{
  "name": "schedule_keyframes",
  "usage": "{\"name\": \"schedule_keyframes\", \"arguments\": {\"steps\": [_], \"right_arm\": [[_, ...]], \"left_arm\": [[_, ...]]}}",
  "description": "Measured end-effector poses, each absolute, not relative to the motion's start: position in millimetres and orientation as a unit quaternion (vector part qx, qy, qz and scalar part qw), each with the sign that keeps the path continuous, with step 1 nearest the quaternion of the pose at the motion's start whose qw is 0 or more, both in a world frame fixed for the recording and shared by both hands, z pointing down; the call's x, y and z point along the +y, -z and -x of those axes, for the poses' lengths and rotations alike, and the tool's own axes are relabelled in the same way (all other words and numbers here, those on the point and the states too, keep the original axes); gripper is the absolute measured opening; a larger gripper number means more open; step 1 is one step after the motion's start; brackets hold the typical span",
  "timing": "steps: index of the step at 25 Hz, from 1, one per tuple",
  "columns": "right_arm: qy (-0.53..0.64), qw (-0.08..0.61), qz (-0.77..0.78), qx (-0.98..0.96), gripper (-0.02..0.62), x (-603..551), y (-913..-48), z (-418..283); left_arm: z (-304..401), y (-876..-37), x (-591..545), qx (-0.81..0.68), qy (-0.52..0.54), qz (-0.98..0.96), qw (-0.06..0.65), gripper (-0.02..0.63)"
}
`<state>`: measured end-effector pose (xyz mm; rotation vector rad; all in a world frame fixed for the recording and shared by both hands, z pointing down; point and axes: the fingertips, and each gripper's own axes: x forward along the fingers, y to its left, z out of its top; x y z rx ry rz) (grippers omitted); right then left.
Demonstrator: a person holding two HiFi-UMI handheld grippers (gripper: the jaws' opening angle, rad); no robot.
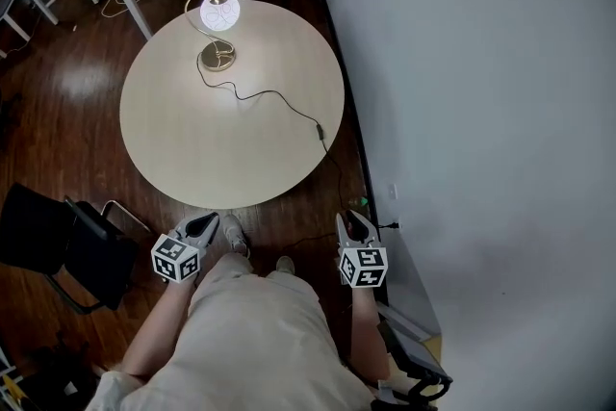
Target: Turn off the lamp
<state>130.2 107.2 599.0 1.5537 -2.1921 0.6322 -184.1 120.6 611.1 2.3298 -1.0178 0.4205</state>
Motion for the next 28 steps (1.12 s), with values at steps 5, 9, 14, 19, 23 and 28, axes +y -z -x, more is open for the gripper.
{"name": "schedule_keyframes", "arguments": {"steps": [5,9,14,19,23,28], "right_arm": [[-0.219,0.216,-0.553,-0.775,0.087,75,-600,-95],[-0.206,0.239,-0.557,-0.768,0.087,51,-595,-79],[-0.199,0.250,-0.572,-0.755,0.087,26,-589,-67],[-0.197,0.263,-0.582,-0.744,0.087,11,-592,-57],[-0.205,0.273,-0.579,-0.740,0.087,-4,-602,-54],[-0.221,0.280,-0.565,-0.744,0.087,-21,-622,-60]], "left_arm": [[215,-611,68,-0.372,-0.153,-0.874,0.272,-0.014],[239,-610,33,-0.370,-0.149,-0.876,0.271,-0.015],[266,-611,3,-0.363,-0.148,-0.880,0.267,-0.015],[277,-615,-12,-0.352,-0.140,-0.887,0.264,-0.015],[271,-623,-12,-0.338,-0.146,-0.888,0.276,-0.015],[258,-630,-1,-0.336,-0.158,-0.879,0.298,-0.015]]}}
